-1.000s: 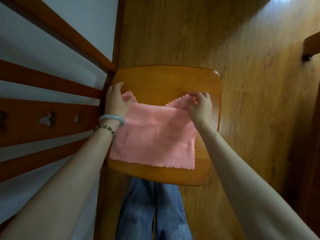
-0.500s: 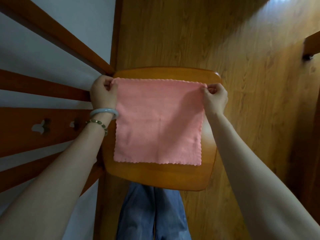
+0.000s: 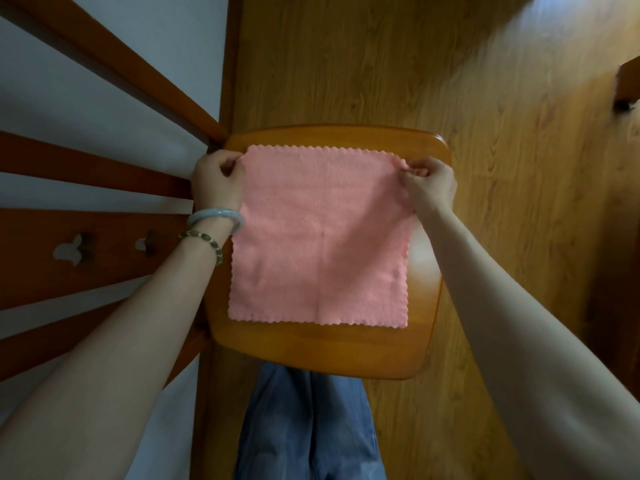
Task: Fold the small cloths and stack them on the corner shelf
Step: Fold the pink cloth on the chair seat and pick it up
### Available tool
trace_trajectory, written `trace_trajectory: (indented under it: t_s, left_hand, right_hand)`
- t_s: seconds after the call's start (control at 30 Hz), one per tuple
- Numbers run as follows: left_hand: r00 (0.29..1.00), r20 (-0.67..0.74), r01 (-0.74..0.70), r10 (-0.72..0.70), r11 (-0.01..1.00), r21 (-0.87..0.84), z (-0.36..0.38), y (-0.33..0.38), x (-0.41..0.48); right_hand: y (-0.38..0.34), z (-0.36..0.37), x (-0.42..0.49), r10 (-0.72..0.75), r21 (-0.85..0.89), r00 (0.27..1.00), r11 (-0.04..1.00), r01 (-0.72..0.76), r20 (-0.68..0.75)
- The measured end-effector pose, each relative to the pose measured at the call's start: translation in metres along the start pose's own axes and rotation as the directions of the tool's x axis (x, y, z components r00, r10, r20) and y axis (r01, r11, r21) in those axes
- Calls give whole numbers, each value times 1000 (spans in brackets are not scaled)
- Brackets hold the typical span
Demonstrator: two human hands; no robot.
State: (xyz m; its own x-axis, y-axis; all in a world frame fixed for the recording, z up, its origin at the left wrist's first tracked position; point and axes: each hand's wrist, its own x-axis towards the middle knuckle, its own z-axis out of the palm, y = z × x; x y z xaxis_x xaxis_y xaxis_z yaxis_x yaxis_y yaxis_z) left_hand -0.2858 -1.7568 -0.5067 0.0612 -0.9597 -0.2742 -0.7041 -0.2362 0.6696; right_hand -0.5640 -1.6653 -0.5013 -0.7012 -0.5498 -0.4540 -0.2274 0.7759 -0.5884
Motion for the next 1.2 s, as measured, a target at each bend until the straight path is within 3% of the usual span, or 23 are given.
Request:
trace_trajectory:
  t_s: [0.13,0.27,0.33,0.43,0.6,0.77,0.9,1.2]
  left_hand:
    - [1000,30,3,-2,999,-34,-11,5,-10]
    - [985,142,125,-98,973,-193,-24,8,-28]
    - [968,142,241,-205,913,-328,-29,9,-38]
    - [917,152,389,-368,745,-542,-40,13,-55]
    - [925,110,379,-363,868,-320,-53,0,-84]
    - [910,159,410,-384,890,-197,-62,-21,-105]
    - [909,194,365,-368,930,52,-70,-34,-125]
    - [865,258,413,-431,902,121,-62,-59,-155]
  right_hand:
    - [1,-13,-6,25,140,1000,990,-23,-14]
    - [6,-30,-29,42,363,988,927,-94,147]
    - [10,-38,-43,82,469,974,866,-175,212]
    - [15,-51,-63,133,543,961,802,-249,243]
    - [33,-63,-90,210,441,947,846,-301,243]
    - [55,-64,-114,263,338,934,879,-335,242]
    - [77,-59,-132,310,299,914,874,-382,260]
    - [107,-53,-149,316,80,930,939,-335,187]
